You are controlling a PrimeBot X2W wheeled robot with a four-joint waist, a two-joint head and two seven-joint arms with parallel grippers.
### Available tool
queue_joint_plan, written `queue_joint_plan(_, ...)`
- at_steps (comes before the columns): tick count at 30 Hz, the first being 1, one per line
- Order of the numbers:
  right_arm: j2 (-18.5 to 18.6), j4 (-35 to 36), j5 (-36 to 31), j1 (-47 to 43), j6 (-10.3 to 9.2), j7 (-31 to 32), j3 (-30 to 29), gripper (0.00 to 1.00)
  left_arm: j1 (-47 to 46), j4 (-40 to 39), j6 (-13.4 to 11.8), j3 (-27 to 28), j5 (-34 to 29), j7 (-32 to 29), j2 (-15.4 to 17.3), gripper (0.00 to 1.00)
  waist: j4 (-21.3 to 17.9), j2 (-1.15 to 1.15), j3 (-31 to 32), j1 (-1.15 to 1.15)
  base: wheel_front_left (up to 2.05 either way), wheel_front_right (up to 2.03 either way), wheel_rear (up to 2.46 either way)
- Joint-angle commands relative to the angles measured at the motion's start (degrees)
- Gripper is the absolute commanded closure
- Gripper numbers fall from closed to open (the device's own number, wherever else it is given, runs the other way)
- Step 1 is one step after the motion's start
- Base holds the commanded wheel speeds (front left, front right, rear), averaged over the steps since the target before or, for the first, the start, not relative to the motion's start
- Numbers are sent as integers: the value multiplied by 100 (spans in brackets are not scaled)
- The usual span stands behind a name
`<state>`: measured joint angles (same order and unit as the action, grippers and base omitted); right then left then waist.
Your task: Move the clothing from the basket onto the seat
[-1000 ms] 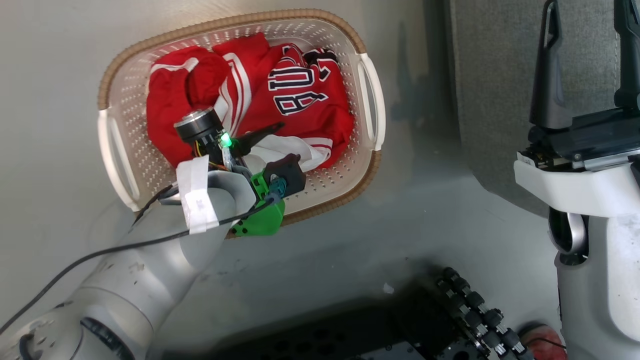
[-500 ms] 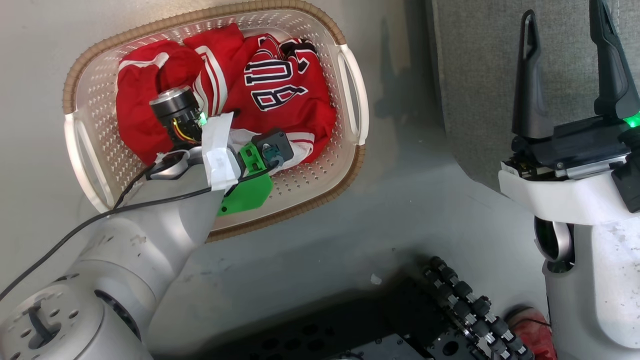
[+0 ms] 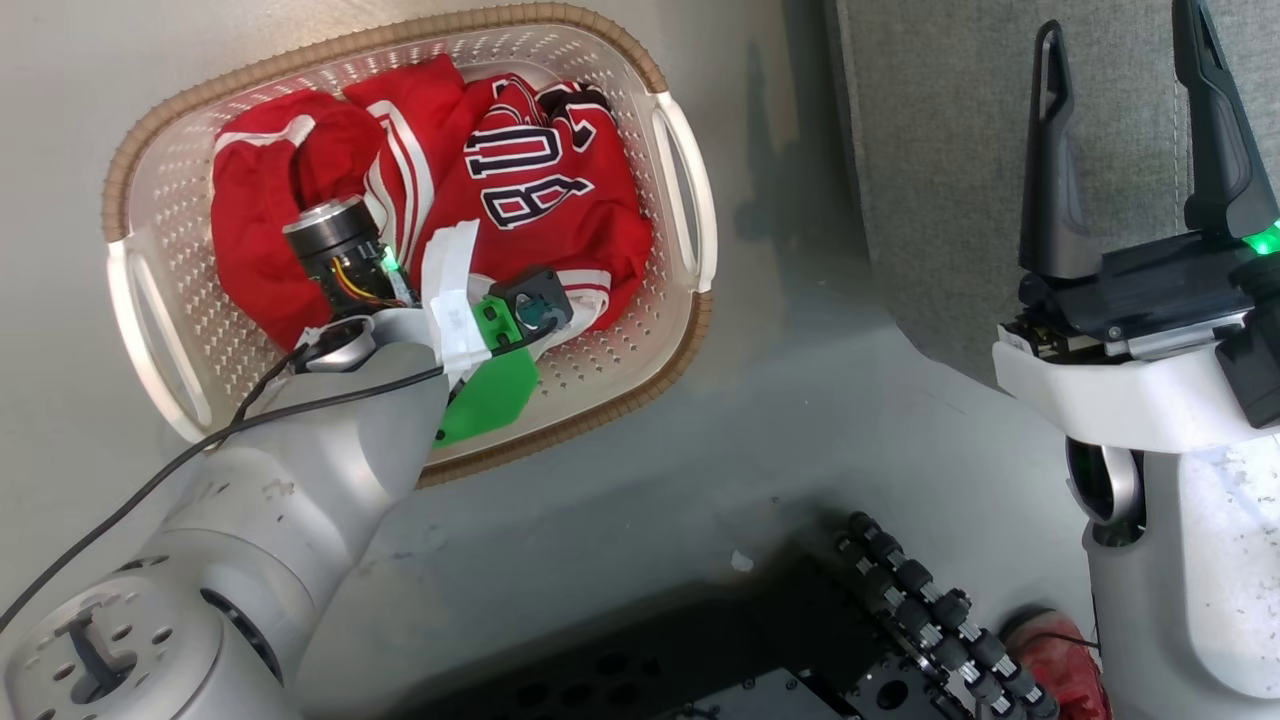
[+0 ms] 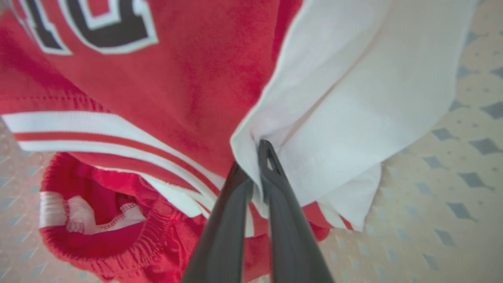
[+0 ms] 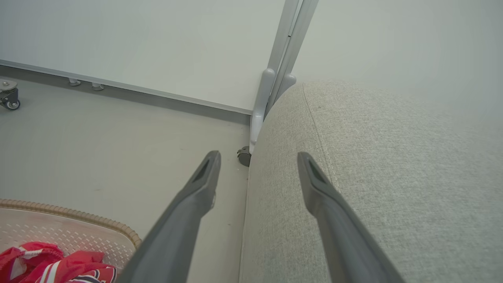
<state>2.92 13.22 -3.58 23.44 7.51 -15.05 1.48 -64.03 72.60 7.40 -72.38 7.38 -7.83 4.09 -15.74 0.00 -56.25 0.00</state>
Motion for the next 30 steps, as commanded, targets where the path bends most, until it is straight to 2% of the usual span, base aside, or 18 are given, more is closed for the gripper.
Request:
queue_joint_plan(1,-1,-13,-45,-96,-4,-20,-29,0,19,-37,2,-22,67,43,-17,100,61,0,72,0,0,0,0)
queue_joint_plan(5,-1,-63,-121,-89,-4,-20,-59,0,-88,-143,2,-40,161,346,-38,100,189,0,285,0,0,0,0)
queue_joint_plan(9,1,-206,136,-200,-4,-20,-196,0,142,-260,-95,111,362,798,-79,100,367,0,666,0,0,0,0)
queue_joint_plan(18,6,-549,239,-564,-5,-19,-111,0,1168,-491,-300,687,1213,1949,-118,100,748,0,2027,0,0,0,0)
queue_joint_plan(24,10,-801,509,-1074,-5,-19,36,0,1995,-919,-449,1027,1734,2256,-120,100,941,0,3030,0,0,0,0)
queue_joint_plan(30,7,-1090,885,-1670,-5,-20,-35,0,2572,-1740,-806,1465,2024,2304,-99,100,1113,0,3904,0,0,0,0)
